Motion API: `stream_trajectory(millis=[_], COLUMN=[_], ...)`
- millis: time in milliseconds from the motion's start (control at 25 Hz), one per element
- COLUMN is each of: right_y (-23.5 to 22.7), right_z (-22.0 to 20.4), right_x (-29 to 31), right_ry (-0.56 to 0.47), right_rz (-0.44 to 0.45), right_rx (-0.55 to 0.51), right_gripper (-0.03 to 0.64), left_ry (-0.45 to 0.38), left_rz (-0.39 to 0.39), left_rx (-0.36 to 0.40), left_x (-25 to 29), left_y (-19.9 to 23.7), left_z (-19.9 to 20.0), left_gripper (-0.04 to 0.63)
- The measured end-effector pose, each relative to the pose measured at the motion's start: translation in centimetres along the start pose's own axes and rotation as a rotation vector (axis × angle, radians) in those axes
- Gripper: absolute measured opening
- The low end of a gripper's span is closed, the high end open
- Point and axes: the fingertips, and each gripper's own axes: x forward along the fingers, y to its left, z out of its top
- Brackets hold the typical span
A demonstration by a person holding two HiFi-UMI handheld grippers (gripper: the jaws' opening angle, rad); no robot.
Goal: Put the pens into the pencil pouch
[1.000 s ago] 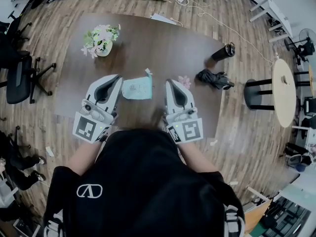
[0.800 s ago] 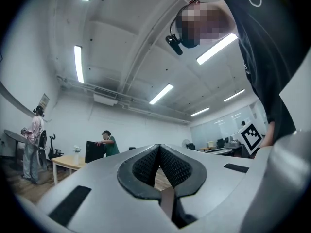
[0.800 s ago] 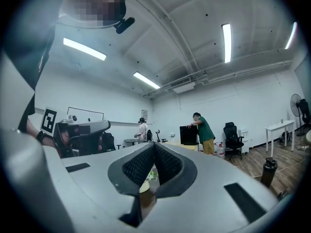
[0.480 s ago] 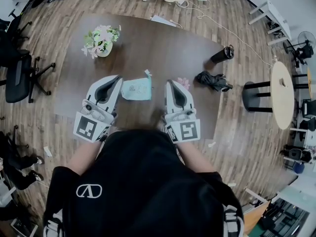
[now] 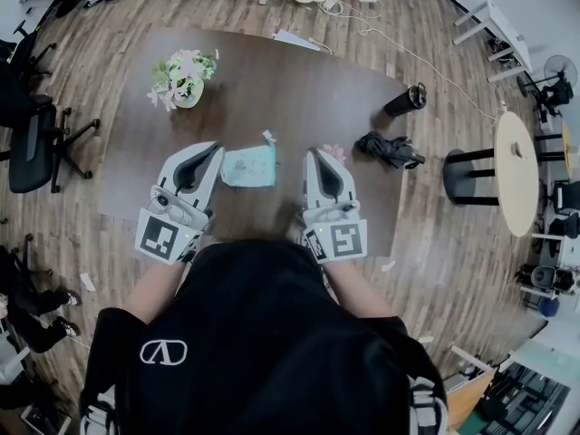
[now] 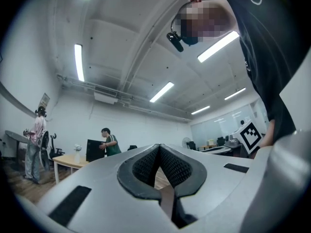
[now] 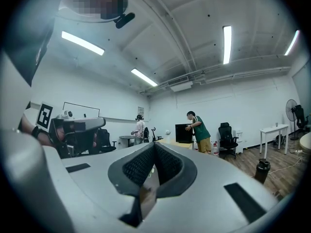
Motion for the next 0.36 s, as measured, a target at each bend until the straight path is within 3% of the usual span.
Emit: stream_trajectory(millis=[360], right_y=[-0.34], right_z=[0.09], right_x=[-0.3], right_ry=[0.008], right_rz=[-0.011], right_rx=[0.01], right_gripper=[-0.002], left_ry=[0.023], left_rz=[-0.009], left_rx=[-0.012], left_x=[0.09], left_y=[-0.16], left_z=[-0.35], left_gripper=[0.003])
